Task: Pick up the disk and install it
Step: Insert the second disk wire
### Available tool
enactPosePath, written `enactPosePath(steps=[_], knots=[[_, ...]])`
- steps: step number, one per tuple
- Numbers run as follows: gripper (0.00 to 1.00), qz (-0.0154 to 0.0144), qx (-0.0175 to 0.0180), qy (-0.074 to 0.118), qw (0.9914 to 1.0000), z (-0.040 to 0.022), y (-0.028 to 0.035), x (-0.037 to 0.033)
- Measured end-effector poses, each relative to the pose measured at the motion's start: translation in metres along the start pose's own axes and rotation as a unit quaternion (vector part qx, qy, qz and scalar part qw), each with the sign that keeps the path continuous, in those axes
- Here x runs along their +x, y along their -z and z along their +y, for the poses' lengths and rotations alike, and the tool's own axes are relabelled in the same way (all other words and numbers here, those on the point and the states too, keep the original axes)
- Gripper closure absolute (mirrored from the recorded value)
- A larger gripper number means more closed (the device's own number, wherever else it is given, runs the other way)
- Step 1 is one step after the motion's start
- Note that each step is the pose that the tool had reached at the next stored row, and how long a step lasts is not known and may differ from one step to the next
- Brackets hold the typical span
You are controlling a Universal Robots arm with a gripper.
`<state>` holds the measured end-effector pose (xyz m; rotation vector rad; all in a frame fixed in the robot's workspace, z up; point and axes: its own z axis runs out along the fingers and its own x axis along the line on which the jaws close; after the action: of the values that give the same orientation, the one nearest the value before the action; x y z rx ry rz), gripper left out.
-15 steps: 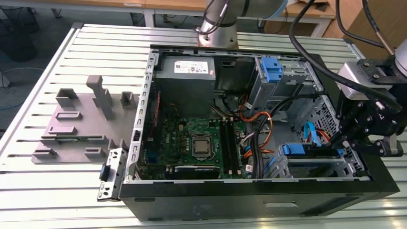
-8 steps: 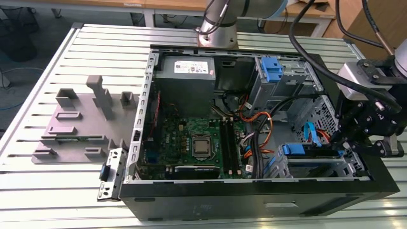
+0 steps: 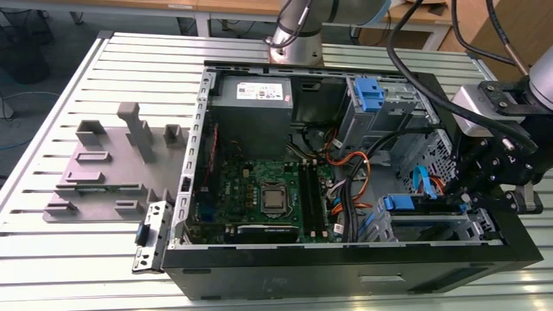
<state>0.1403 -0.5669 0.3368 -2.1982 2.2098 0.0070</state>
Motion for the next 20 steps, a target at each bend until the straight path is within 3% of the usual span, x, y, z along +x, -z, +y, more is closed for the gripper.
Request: enactPosePath(steps=[20], knots=[[0.76,-0.0004,0.0,0.0,1.0,0.0024,-0.0027,-0.0007]])
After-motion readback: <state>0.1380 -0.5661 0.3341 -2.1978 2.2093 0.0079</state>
